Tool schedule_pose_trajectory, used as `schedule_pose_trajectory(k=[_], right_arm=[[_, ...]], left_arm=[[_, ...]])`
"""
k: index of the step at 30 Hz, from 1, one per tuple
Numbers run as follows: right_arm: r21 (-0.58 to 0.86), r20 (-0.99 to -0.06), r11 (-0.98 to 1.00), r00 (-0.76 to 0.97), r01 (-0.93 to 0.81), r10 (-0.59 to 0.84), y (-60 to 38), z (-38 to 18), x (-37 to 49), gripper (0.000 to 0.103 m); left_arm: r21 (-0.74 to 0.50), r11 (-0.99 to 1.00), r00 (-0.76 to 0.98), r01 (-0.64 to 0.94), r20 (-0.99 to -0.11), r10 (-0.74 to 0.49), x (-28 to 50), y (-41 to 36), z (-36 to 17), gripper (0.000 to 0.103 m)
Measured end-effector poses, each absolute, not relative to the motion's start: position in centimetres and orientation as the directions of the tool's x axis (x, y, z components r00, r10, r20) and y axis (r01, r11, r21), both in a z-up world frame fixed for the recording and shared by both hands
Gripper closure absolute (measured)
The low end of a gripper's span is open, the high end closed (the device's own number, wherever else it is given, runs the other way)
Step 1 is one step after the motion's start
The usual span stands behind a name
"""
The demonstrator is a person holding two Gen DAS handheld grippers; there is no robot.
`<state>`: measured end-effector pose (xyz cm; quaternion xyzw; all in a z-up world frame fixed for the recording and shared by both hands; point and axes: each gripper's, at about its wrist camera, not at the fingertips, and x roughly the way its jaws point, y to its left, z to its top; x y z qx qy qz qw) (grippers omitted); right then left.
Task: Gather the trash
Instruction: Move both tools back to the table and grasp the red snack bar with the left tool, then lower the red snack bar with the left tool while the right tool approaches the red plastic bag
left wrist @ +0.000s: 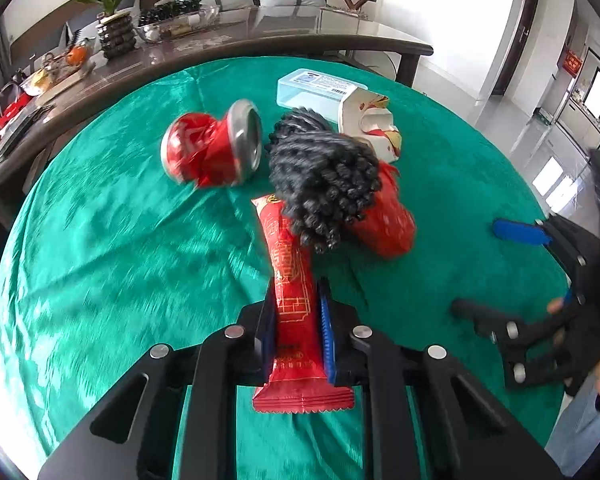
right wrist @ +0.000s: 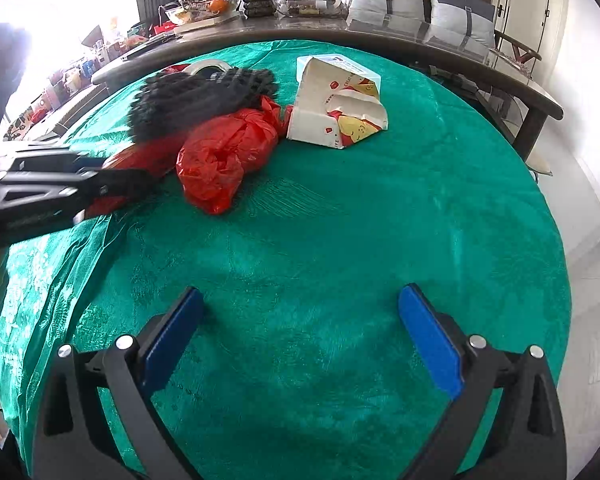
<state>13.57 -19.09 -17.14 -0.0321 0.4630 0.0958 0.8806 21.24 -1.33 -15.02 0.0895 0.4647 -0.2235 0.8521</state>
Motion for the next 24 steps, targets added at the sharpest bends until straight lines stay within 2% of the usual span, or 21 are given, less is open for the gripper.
schedule_pose_trajectory(k=[6, 11, 12, 14, 16, 21, 22, 24], right_arm=[[0.032, -0.821, 0.980, 0.553, -0.198, 0.139, -19.1, -17.2, 13.6, 0.007], [0.032, -0.821, 0.980, 0.553, -0.198, 0.139, -19.1, -17.2, 13.6, 0.007], [0.032, -0.821, 0.980, 0.553, -0.198, 0.139, -19.1, -17.2, 13.6, 0.007], [0.033, -0.821, 0.980, 0.553, -0.198, 0.139, -19.0, -17.2, 13.6, 0.007], [0.032, -0.821, 0.980, 0.553, -0.198, 0.139, -19.0, -17.2, 13.6, 0.007], [0.033, -0.821, 0.980, 0.553, -0.198, 0.140, -19.0, -17.2, 13.6, 0.007], [0.033, -0.821, 0.980, 0.553, -0.198, 0.139, -19.0, -17.2, 13.6, 0.007], [0.035, -0.821, 0.980, 0.553, -0.198, 0.141, -19.0, -17.2, 13.6, 0.007]], left_arm=[[-0.041, 0.944, 0.542, 0.328, -0.810, -0.223, 15.8, 4.2, -15.0, 0.085], [-0.042, 0.964, 0.563, 0.262, -0.805, -0.188, 14.8, 6.6, -15.5, 0.083], [-0.043, 0.966, 0.565, 0.255, -0.804, -0.185, 14.8, 6.8, -15.7, 0.079], [-0.042, 0.968, 0.569, 0.247, -0.802, -0.180, 15.0, 7.0, -15.8, 0.062], [-0.021, 0.970, 0.586, 0.241, -0.793, -0.163, 15.2, 6.9, -15.7, 0.041], [0.028, 0.975, 0.577, 0.219, -0.810, -0.106, 16.8, 6.4, -16.6, 0.037], [0.025, 0.977, 0.582, 0.212, -0.806, -0.105, 17.0, 6.5, -16.7, 0.030], [0.010, 0.982, 0.579, 0.189, -0.809, -0.103, 17.3, 7.0, -16.9, 0.024]])
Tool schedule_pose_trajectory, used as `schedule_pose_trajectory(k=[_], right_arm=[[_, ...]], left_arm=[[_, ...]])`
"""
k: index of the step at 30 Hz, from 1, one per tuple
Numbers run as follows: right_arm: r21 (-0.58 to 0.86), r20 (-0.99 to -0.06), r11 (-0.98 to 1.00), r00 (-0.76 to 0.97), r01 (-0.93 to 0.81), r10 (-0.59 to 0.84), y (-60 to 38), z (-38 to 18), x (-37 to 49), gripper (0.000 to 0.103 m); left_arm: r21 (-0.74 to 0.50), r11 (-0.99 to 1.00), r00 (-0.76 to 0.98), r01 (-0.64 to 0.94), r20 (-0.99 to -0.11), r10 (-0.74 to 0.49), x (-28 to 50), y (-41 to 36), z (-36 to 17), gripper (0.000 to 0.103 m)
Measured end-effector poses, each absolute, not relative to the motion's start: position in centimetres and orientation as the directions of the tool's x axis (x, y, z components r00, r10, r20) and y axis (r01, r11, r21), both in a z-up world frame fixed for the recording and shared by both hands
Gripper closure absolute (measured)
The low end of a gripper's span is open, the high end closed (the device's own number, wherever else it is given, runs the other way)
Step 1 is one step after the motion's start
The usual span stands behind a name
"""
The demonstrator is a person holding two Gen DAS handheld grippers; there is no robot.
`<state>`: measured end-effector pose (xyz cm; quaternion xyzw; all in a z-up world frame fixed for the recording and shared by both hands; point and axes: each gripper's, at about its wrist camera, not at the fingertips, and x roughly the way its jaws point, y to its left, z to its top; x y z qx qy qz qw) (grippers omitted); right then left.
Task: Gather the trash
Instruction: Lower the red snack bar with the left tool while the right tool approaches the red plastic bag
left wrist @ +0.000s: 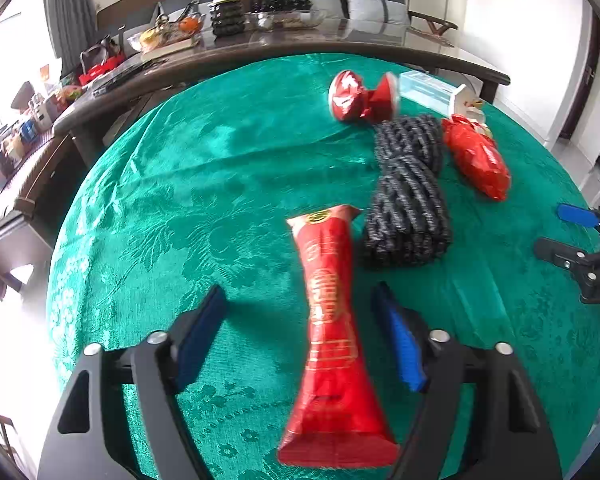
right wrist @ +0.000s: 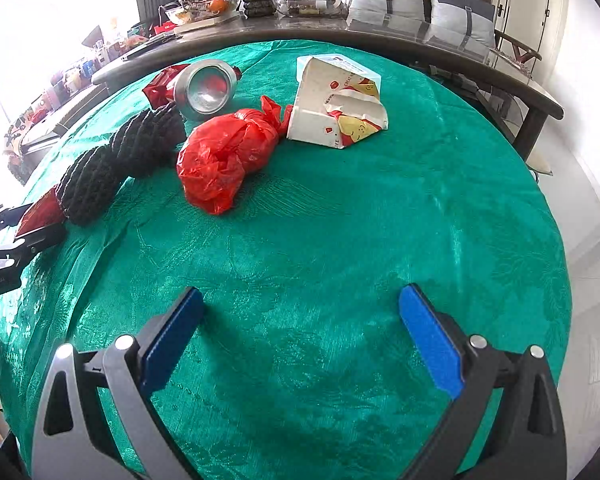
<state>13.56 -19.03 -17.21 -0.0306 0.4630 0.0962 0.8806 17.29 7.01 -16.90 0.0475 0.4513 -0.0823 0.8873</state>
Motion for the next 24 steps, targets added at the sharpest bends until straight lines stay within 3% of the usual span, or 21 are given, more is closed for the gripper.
schedule_pose_trajectory(k=[4, 10, 12, 16, 21, 24], right_arm=[[0.052, -0.822, 0.979, 0.549, -0.195, 0.153, -19.1, -17.1, 13.7, 0.006], [0.274, -0.783, 0.951, 0.540, -0.144, 0.307, -18.3, -15.5, 16.6, 0.012], [0.266, -0.783, 0.952, 0.542, -0.152, 0.305, -16.7, -15.0, 18.3, 0.021], [0.227, -0.797, 0.962, 0.538, -0.152, 0.274, -14.1, -15.0, 21.2, 0.026], [0.149, -0.825, 0.973, 0.521, -0.174, 0.219, -13.6, -15.9, 22.1, 0.057], [0.128, -0.817, 0.964, 0.526, -0.232, 0.236, -14.1, -15.5, 20.3, 0.058]], left_arm=[[-0.006, 0.980, 0.569, 0.201, -0.813, -0.122, 17.4, 7.2, -17.1, 0.018], [-0.007, 0.978, 0.560, 0.209, -0.819, -0.126, 17.5, 6.9, -17.3, 0.012], [-0.009, 0.978, 0.560, 0.208, -0.819, -0.127, 17.5, 6.9, -17.3, 0.012], [-0.008, 0.978, 0.560, 0.209, -0.819, -0.126, 17.6, 6.9, -17.3, 0.012], [-0.010, 0.978, 0.559, 0.211, -0.819, -0.129, 17.6, 6.9, -17.3, 0.011], [-0.010, 0.977, 0.558, 0.212, -0.820, -0.130, 17.6, 6.8, -17.4, 0.011]])
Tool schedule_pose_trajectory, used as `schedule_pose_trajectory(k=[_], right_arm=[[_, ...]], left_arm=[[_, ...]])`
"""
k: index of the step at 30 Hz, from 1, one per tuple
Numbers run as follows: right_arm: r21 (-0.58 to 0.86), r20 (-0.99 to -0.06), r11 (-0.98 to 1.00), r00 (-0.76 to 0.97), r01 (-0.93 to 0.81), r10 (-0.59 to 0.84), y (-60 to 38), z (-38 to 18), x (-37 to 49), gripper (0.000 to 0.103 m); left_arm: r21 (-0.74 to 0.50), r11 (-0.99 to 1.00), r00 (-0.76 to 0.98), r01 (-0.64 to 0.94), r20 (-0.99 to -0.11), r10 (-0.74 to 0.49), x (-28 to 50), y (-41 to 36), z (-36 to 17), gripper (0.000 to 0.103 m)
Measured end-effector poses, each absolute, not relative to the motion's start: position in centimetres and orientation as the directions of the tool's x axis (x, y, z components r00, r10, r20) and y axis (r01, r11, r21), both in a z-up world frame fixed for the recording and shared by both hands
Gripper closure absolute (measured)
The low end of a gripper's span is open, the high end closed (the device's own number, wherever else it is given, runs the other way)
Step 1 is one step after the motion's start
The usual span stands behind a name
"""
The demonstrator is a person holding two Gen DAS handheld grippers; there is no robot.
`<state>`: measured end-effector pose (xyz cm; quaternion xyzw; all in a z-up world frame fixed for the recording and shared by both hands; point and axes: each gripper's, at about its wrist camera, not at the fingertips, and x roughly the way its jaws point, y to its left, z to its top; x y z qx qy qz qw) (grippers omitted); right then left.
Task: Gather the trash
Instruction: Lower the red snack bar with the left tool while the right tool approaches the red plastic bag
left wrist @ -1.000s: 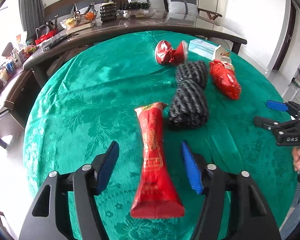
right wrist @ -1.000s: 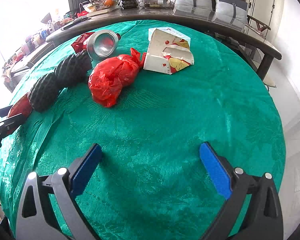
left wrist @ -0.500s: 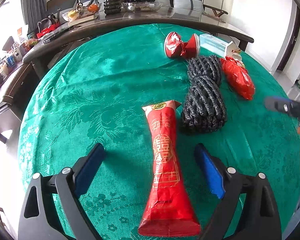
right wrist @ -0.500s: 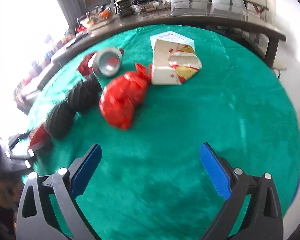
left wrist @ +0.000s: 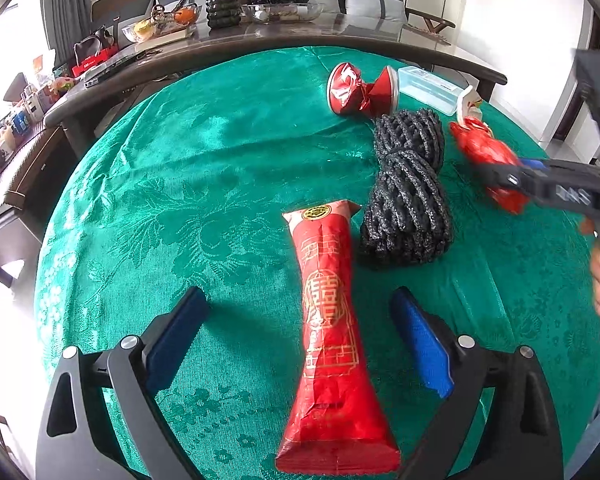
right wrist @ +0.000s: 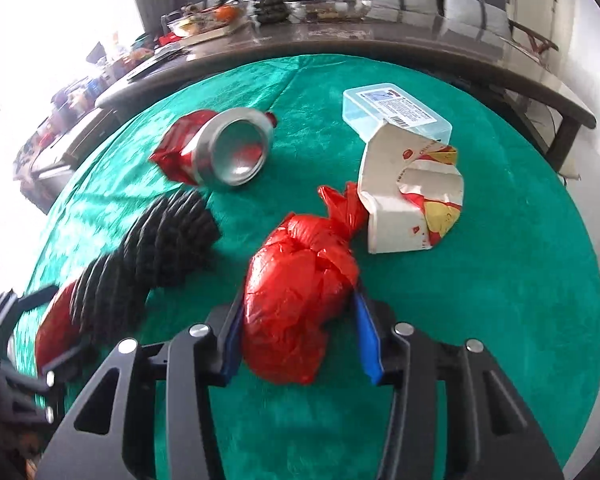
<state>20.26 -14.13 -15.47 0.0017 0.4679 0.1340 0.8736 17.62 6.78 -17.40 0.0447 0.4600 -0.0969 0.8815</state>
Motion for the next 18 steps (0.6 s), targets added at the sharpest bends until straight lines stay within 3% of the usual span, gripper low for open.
schedule_pose_trajectory(k=[7, 11, 14, 18], right_arm=[[0.020, -0.825, 0.871, 0.483, -0.491, 0.292, -13.3, -15.4, 12.6, 0.058], [-0.025, -0.821, 0.888, 0.517, -0.458, 0.243, -13.7, -16.4, 12.1, 0.032], [0.052, -0.810, 0.913, 0.518, -0.405, 0.276, -14.0, -17.0, 13.0, 0.026], [0.037, -0.813, 0.922, 0.524, -0.386, 0.252, -13.4, -17.2, 13.4, 0.017]], left_arm=[[-0.010, 0.977, 0.558, 0.212, -0.820, -0.129, 17.6, 6.8, -17.4, 0.011], [-0.009, 0.977, 0.558, 0.212, -0.820, -0.128, 17.7, 6.8, -17.5, 0.011], [-0.009, 0.977, 0.558, 0.212, -0.820, -0.129, 17.7, 6.8, -17.5, 0.010], [-0.010, 0.977, 0.557, 0.211, -0.820, -0.128, 17.7, 6.8, -17.4, 0.010]])
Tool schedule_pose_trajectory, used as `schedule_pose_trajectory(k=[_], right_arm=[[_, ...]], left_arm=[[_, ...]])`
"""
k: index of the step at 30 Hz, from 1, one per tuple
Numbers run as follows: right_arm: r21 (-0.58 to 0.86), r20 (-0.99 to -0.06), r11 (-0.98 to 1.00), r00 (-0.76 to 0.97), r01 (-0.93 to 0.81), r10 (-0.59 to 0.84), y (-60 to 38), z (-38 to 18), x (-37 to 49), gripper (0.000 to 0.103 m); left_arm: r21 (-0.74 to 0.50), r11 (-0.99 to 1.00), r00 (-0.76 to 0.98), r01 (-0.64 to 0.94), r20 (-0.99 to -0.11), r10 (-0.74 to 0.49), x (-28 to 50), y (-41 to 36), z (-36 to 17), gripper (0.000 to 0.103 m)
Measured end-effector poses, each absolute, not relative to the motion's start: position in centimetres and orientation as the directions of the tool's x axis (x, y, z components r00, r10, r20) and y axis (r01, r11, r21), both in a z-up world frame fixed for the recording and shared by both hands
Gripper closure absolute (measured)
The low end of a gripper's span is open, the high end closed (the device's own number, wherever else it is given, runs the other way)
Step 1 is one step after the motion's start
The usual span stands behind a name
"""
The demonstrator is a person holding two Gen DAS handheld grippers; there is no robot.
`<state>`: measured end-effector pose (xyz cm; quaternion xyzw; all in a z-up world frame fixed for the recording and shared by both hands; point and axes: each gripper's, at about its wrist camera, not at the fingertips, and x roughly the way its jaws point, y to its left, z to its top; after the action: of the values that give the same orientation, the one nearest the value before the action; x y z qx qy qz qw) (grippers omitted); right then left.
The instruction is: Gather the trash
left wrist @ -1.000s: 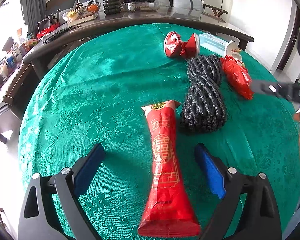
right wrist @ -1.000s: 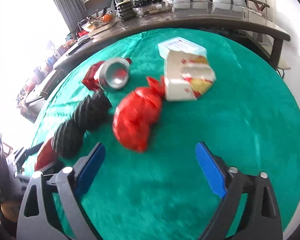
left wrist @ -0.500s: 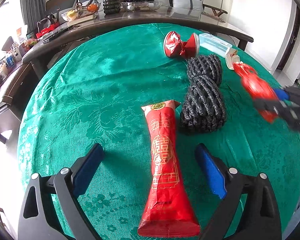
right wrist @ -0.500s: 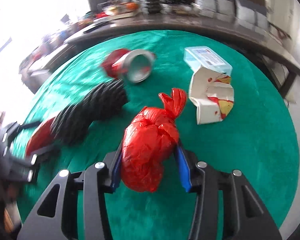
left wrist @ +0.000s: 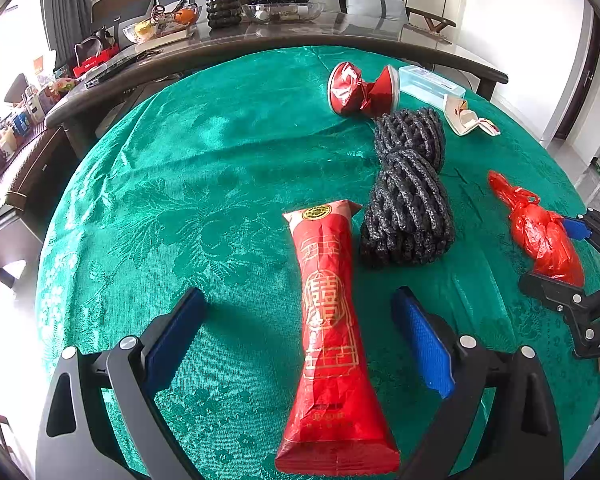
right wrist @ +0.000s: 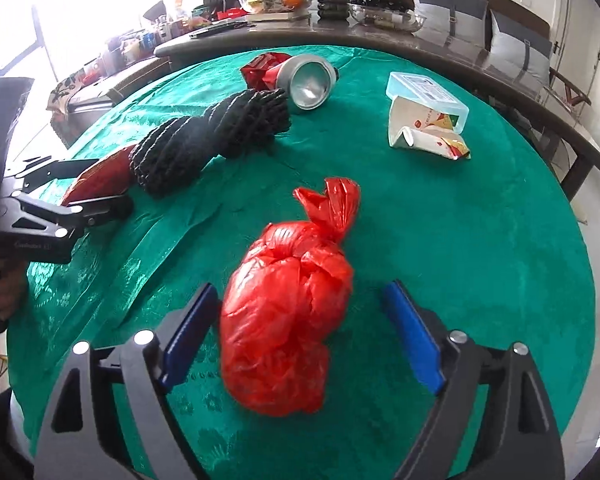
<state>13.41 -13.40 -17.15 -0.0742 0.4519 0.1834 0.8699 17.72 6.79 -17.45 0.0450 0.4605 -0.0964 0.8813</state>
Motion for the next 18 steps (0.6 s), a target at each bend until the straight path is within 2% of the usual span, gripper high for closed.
schedule_pose_trajectory(k=[10, 18], right_arm=[[0.039, -0.814, 0.923, 0.524, -0.384, 0.252, -13.42, -17.08, 13.19, 0.017], [0.044, -0.813, 0.922, 0.522, -0.384, 0.256, -13.52, -17.09, 13.08, 0.016]], left_arm=[[-0.018, 0.976, 0.552, 0.218, -0.822, -0.139, 17.77, 6.78, -17.50, 0.008], [-0.018, 0.952, 0.505, 0.305, -0.845, -0.178, 17.53, 7.07, -17.41, 0.005]])
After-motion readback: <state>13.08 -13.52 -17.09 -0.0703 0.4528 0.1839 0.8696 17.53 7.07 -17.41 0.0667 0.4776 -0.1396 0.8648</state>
